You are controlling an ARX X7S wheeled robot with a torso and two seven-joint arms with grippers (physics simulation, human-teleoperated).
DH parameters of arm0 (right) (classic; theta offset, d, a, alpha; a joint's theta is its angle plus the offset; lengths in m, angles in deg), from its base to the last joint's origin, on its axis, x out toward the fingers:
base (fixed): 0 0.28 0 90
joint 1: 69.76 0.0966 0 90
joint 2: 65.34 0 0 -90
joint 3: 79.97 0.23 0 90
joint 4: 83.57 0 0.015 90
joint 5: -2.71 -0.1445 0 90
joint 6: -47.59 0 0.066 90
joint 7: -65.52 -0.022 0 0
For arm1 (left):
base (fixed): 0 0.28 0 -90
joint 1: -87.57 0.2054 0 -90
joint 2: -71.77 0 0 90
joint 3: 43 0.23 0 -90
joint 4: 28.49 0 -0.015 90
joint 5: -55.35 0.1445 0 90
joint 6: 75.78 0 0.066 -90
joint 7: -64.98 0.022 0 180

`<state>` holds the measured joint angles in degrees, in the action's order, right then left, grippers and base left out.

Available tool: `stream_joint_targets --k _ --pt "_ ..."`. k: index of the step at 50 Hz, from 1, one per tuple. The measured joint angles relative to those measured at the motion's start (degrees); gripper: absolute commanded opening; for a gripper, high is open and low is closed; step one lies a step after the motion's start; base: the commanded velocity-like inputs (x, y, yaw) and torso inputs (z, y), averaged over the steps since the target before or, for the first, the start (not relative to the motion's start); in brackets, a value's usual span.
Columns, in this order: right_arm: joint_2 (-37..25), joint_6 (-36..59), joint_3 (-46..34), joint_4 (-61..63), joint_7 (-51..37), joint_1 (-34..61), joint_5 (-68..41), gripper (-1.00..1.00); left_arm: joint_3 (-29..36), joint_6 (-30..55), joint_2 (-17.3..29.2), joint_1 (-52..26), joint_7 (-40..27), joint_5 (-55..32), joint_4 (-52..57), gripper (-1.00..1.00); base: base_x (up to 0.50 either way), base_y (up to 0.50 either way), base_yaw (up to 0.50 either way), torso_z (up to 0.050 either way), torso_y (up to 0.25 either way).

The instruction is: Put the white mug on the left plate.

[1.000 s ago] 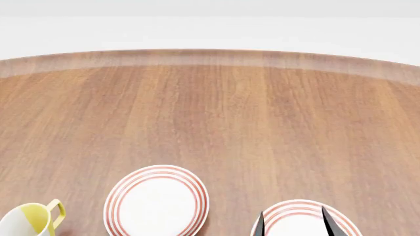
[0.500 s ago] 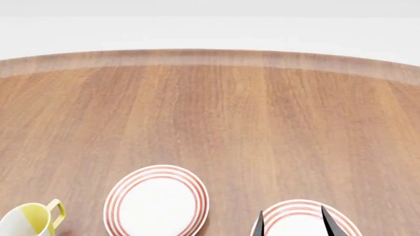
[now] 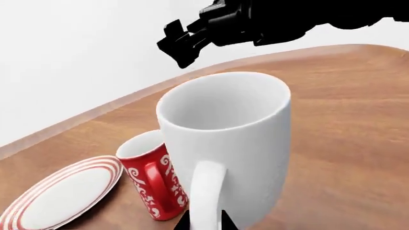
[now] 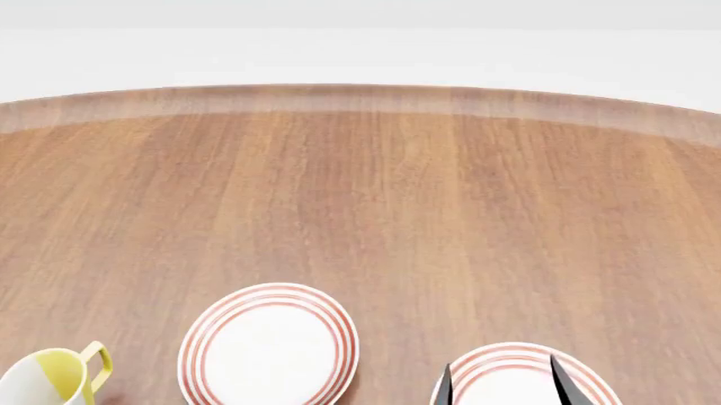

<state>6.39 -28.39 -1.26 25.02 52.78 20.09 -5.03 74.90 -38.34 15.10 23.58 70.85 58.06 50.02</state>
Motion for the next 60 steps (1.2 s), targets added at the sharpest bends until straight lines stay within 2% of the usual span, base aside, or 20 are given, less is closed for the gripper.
stream_joint_targets --k 14,21,35,45,60 --pt "-0.28 -0.35 -0.02 -0.21 -0.18 -0.16 -0.30 1.00 -3.50 -2.31 3.55 4.09 -4.11 -6.34 8.77 -1.00 0.00 0.00 0.00 0.000 0.000" --pt "-0.36 -0.66 -0.03 -0.49 -0.30 -0.24 -0.39 1.00 -4.85 0.58 4.13 3.18 -6.50 -10.82 13.08 -1.00 0.00 0.00 0.00 0.000 0.001" --pt "-0.54 -1.37 -0.02 -1.10 -0.44 -0.41 -0.67 1.00 -5.74 11.01 3.04 -3.48 -10.51 -18.24 17.89 -1.00 0.00 0.00 0.00 0.000 0.000" --pt "-0.56 -2.02 -0.18 -1.93 -0.44 -0.40 -0.85 1.00 -4.82 19.80 1.19 -8.82 -13.06 -19.67 19.68 -1.00 0.00 0.00 0.00 0.000 0.000" --pt "-0.80 -2.24 -0.08 -2.02 -0.66 -0.54 -1.30 1.00 -2.84 28.53 -1.48 -17.55 -12.46 -20.53 15.47 -1.00 0.00 0.00 0.00 0.000 0.000"
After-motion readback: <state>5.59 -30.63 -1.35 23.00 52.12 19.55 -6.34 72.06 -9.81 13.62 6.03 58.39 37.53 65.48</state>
